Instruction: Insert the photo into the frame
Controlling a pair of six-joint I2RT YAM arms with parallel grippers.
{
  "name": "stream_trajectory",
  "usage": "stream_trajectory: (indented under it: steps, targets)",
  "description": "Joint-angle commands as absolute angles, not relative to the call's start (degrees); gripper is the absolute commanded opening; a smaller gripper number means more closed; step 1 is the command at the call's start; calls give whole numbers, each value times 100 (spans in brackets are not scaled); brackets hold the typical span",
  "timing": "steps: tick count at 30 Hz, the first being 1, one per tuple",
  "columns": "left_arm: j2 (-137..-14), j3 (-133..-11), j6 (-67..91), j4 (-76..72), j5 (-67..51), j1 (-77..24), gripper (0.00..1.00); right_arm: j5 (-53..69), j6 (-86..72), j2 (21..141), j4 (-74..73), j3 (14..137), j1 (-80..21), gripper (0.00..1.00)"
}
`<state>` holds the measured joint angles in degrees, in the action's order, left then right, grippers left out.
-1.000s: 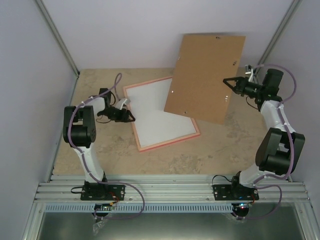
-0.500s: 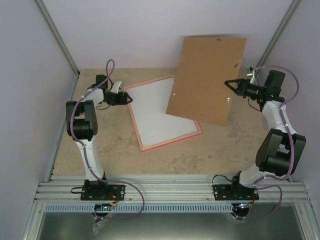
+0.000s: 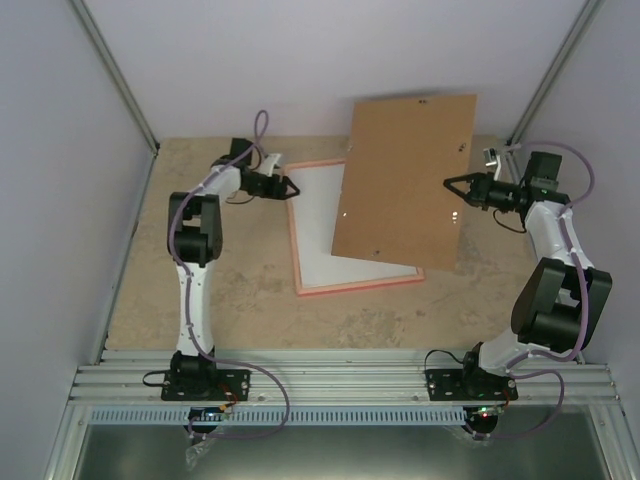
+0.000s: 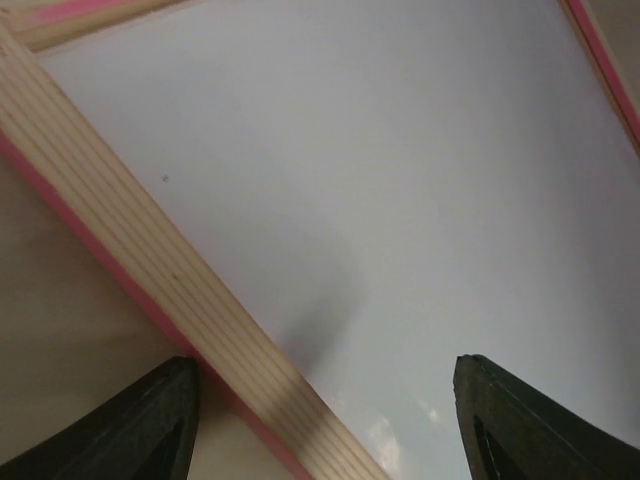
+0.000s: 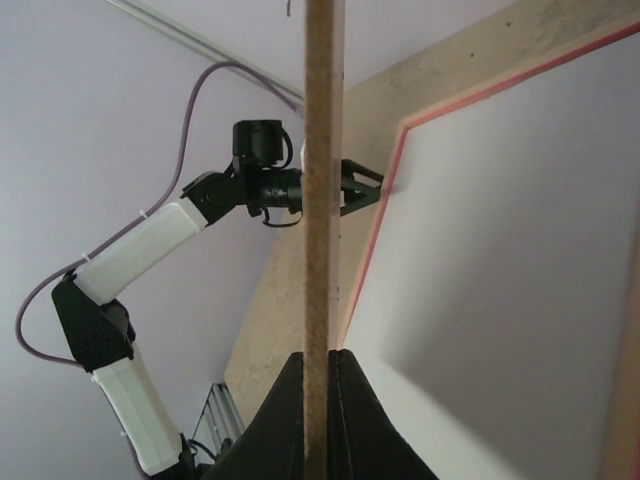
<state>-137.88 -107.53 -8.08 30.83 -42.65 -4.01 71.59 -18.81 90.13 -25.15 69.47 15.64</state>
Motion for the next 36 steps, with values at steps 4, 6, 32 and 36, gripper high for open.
stream_trajectory:
  steps: [4, 6, 32, 36]
  targets:
    - [-13732, -10998, -608, 3117, -4895, -942, 74, 7692, -1365, 8778, -2885, 6722, 1565, 1]
    - [-13545, -11044, -590, 3103, -4749, -940, 77, 7722, -1335, 8837, -2900, 6673, 1537, 1]
    - [-11113, -8073, -535, 2883, -4119, -642, 83, 7940, 2940, 12217, -7690, 8993, 1172, 1]
    - [-11090, -7988, -542, 2895, -4072, -654, 83, 7979, 2900, 12527, -7674, 9196, 1130, 1]
